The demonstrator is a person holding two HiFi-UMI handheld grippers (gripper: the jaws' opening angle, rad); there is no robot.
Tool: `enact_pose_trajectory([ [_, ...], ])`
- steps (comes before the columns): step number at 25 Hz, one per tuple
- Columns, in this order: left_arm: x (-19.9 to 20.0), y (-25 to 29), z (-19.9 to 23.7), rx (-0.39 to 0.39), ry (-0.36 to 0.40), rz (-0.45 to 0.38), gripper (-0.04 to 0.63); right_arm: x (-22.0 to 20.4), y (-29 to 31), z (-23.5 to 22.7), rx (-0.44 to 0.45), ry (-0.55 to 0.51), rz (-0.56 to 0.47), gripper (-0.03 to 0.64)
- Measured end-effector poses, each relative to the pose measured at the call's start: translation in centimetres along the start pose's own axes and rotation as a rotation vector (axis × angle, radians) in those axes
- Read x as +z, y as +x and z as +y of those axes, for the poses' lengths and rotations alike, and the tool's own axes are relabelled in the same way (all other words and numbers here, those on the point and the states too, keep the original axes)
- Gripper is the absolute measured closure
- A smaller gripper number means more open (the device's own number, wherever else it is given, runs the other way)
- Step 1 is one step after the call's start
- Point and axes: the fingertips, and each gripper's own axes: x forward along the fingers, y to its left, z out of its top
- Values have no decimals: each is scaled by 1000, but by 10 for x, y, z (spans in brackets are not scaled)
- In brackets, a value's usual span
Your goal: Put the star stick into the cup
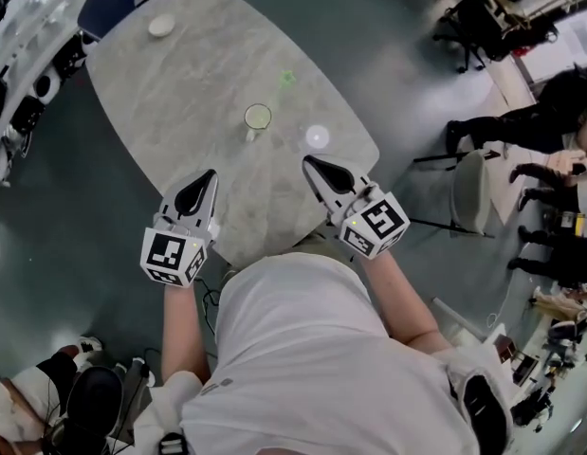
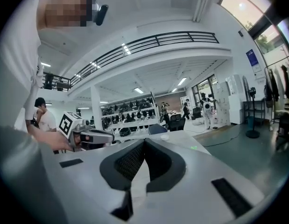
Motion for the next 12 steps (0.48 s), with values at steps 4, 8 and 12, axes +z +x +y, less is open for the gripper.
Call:
enact_pose_trajectory([
  [4,6,1,-10,-21,22,-20,594,0,-10,13,7,-26,-3,606],
  [8,10,3,-21,-52,35,-35,594,-2,-17,24,24,-44,-11,606],
  [12,13,5,-30,-75,60,-39,594,-4,-21,30,30,-53,-16,606],
])
